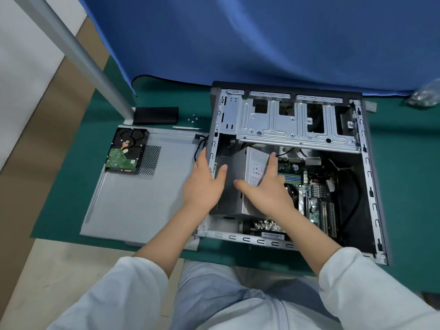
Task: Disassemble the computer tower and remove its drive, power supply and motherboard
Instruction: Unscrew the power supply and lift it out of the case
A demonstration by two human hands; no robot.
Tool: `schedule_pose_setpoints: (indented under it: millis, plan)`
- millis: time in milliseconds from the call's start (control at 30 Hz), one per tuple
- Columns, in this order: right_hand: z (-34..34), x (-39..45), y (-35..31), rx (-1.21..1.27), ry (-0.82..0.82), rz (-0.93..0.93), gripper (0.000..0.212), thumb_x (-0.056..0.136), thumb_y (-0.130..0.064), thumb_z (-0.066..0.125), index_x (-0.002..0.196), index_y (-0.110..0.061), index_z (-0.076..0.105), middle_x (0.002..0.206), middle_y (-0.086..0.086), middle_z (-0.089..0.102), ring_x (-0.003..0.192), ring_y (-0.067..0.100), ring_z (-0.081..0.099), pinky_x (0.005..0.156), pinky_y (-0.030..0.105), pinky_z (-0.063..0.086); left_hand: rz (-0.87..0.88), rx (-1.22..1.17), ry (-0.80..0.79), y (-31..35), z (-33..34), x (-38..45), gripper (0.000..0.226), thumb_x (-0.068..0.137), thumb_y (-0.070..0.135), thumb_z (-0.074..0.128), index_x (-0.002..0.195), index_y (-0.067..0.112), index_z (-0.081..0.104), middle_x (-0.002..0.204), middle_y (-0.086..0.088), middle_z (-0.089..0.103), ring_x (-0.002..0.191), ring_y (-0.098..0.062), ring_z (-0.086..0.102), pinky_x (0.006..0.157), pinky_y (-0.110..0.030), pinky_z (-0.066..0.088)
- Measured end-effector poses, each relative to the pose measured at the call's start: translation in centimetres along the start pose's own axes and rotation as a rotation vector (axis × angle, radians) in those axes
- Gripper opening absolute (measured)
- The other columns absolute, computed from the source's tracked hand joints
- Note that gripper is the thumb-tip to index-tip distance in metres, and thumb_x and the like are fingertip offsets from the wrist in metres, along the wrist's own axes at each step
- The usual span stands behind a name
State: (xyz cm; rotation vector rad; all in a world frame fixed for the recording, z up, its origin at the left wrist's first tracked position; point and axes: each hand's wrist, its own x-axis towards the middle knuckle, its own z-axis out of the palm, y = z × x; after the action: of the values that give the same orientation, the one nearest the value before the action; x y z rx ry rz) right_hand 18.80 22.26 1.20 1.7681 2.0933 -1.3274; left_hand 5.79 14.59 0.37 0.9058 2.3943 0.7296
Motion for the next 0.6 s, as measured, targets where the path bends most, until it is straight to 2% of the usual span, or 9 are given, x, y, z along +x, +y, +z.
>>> schedule_pose_setpoints:
  millis: [133, 233, 300, 367, 467, 533, 600]
  plan:
    - [-1.3, 0.4, 1.0, 0.334, -0.064, 0.047, 0.114, 0.057, -0.066, 0.059, 0.148, -0.038, -0.002, 0.121, -0.002, 0.047, 0.095, 0.023, 0.054, 0.081, 0.037, 0.044, 0.012, -0.104, -0.105, -0.4, -0.4, 0.3, 0.074, 0.091, 0.052, 0.048, 0.15, 0.023, 0.013, 0.153, 0.003, 0.029, 0.131, -0.021, 0.042, 0.105, -0.04, 0.038]
    - [-3.2, 1.2, 1.0, 0.503, -0.133, 0.019, 0.102, 0.062, -0.056, 0.066, 0.147, -0.028, 0.017, 0.126, -0.006, 0.051, 0.103, 0.019, 0.056, 0.077, 0.035, 0.043, 0.044, -0.187, -0.211, -0.6, -1.2, 0.2, 0.086, 0.088, 0.053, 0.052, 0.152, 0.023, 0.003, 0.159, 0.003, 0.011, 0.142, -0.014, 0.021, 0.116, -0.035, 0.02]
    - [-4.7, 1.6, 0.8, 0.551, -0.203, 0.016, 0.093, 0.059, -0.052, 0.068, 0.139, -0.024, 0.031, 0.119, 0.003, 0.059, 0.095, 0.02, 0.062, 0.07, 0.032, 0.046, 0.113, -0.179, -0.261, -0.4, -1.9, -0.1, 0.09, 0.085, 0.061, 0.051, 0.152, 0.027, 0.0, 0.159, 0.008, -0.002, 0.144, -0.007, 0.004, 0.114, -0.029, 0.009]
    - [-6.2, 1.5, 0.7, 0.556, -0.277, 0.045, 0.073, 0.059, -0.053, 0.067, 0.123, -0.022, 0.046, 0.102, 0.008, 0.066, 0.082, 0.023, 0.067, 0.067, 0.031, 0.05, 0.224, -0.138, -0.307, 0.4, -2.9, -0.6, 0.094, 0.077, 0.074, 0.046, 0.151, 0.033, 0.004, 0.157, 0.015, -0.009, 0.143, -0.002, -0.006, 0.111, -0.029, 0.004]
    - [-7.8, 1.2, 1.0, 0.601, -0.403, 0.119, 0.04, 0.074, -0.054, 0.06, 0.094, -0.019, 0.062, 0.074, 0.004, 0.071, 0.063, 0.02, 0.069, 0.062, 0.03, 0.054, 0.396, 0.001, -0.412, 1.9, -4.2, -0.9, 0.092, 0.069, 0.083, 0.041, 0.147, 0.037, 0.022, 0.157, 0.017, 0.002, 0.143, 0.0, -0.007, 0.117, -0.038, 0.004]
    - [-8.4, 1.2, 1.3, 0.693, -0.44, 0.195, 0.04, 0.073, -0.054, 0.061, 0.089, -0.017, 0.063, 0.073, 0.005, 0.071, 0.061, 0.021, 0.07, 0.062, 0.035, 0.055, 0.435, 0.061, -0.465, 2.9, -4.8, -1.0, 0.089, 0.067, 0.083, 0.043, 0.143, 0.037, 0.032, 0.155, 0.015, 0.018, 0.142, 0.001, 0.004, 0.118, -0.04, 0.011]
    - [-8.8, 1.0, 1.5, 0.788, -0.483, 0.287, 0.049, 0.068, -0.054, 0.065, 0.097, -0.014, 0.063, 0.085, 0.008, 0.072, 0.07, 0.027, 0.07, 0.065, 0.042, 0.055, 0.5, 0.106, -0.433, 3.8, -5.3, -1.2, 0.089, 0.066, 0.081, 0.048, 0.142, 0.037, 0.034, 0.151, 0.017, 0.027, 0.141, 0.001, 0.012, 0.117, -0.034, 0.015]
